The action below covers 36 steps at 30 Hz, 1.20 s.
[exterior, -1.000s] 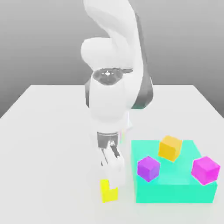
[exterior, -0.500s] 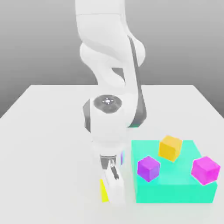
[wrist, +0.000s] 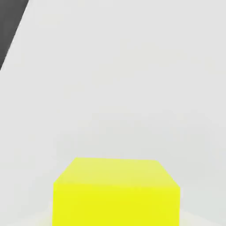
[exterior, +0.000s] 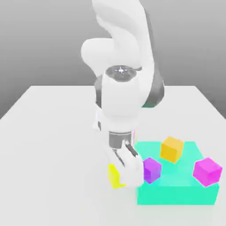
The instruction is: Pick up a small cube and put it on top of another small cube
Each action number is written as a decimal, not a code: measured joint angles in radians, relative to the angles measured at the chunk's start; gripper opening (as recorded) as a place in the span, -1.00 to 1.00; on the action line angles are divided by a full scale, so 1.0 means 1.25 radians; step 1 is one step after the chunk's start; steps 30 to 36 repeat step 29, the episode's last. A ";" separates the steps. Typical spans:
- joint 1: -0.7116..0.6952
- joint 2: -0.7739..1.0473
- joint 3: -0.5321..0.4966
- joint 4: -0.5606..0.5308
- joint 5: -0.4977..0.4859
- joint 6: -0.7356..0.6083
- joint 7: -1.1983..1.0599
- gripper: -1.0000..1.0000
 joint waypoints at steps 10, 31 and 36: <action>0.132 -0.212 0.071 -0.028 0.182 -0.169 0.083 -1.00; 0.230 -0.278 0.197 -0.156 0.302 -0.132 0.325 1.00; 0.230 -0.278 0.197 -0.156 0.302 -0.132 0.325 1.00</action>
